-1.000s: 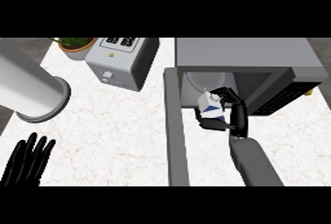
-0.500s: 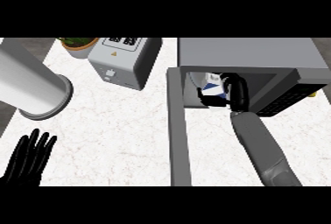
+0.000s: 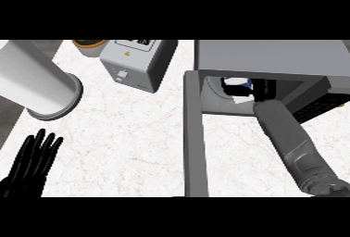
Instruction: Pick up the milk, place it into the microwave and close the microwave
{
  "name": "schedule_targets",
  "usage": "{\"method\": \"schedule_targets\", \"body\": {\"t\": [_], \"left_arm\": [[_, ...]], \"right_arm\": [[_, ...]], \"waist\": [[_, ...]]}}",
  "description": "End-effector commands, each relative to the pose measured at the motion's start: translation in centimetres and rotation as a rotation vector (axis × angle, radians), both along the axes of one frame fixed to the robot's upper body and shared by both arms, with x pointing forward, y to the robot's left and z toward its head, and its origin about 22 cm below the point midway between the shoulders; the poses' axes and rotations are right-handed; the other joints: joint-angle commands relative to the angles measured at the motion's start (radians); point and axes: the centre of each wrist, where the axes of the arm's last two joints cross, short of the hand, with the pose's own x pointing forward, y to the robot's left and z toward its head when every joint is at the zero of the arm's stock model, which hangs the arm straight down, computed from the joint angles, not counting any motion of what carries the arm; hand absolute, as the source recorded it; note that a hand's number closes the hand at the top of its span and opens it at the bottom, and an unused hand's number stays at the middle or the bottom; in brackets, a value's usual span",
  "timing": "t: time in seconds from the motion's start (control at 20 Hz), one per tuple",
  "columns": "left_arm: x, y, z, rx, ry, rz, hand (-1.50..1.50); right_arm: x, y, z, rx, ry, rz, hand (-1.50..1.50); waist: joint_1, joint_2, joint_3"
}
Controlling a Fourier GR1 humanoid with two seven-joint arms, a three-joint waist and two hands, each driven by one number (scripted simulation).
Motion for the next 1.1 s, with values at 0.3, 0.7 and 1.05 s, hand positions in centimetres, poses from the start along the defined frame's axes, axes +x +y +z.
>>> {"method": "schedule_targets", "body": {"t": [0.3,0.7,1.05], "left_arm": [[0.8,0.0,-0.1,0.118,0.019,-0.012,-1.50],[1.3,-0.8,0.2,0.141,0.000,-0.029,-1.50],[1.3,-1.0,-0.1,0.122,0.006,-0.054,-1.50]], "right_arm": [[2.0,-1.6,3.1,-0.128,-0.062,-0.208,-1.50],[1.4,-2.8,2.2,-0.239,-0.002,-0.173,-1.50],[2.2,-0.3,3.3,-0.111,0.027,-0.033,-1.50]], "waist": [[0.038,0.020,0.001],[0.057,0.028,0.002],[0.061,0.023,0.003]]}}
